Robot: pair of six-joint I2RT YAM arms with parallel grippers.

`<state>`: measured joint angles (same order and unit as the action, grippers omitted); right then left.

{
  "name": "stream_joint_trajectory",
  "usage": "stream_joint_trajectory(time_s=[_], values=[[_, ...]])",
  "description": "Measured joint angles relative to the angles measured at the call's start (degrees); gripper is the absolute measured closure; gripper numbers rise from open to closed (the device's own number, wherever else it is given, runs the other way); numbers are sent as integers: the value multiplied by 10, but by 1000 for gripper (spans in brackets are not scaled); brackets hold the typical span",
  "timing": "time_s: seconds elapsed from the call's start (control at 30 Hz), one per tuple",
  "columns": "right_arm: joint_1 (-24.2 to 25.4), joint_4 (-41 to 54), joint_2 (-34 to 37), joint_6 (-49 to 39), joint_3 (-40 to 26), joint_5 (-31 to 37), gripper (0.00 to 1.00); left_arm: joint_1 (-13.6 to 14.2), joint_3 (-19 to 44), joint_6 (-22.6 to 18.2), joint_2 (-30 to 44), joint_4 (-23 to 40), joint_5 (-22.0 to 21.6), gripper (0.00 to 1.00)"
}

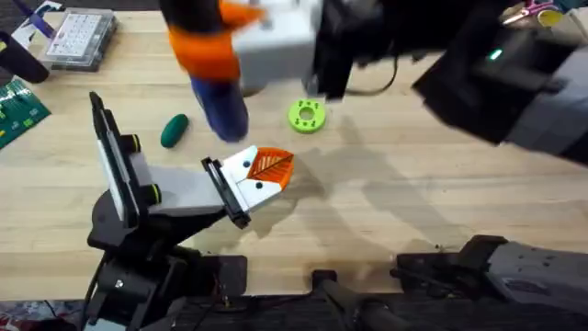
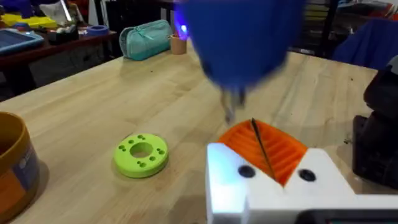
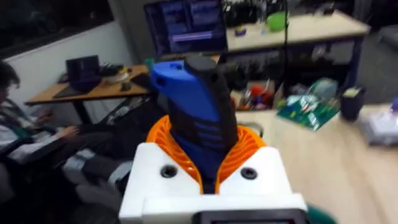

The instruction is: Pick up the gripper from the table and insert it into the empty holder that is missing its gripper. Then pick up a screw, insert it into the mounting hole, and use the screwdriver to tighten it. Finally, clean up the table by picking up the vegetable and placing it into the bucket.

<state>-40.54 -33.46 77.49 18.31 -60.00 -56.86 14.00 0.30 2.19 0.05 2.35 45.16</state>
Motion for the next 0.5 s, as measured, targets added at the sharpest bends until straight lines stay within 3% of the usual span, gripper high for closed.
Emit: stream_joint_trajectory(time_s=[0.27,0.5], values=[[29,12,0,0,-81,0,927,0,0,0,0,0,0,985],[70,191,0,-110,-84,8,927,0,0,0,0,0,0,985]])
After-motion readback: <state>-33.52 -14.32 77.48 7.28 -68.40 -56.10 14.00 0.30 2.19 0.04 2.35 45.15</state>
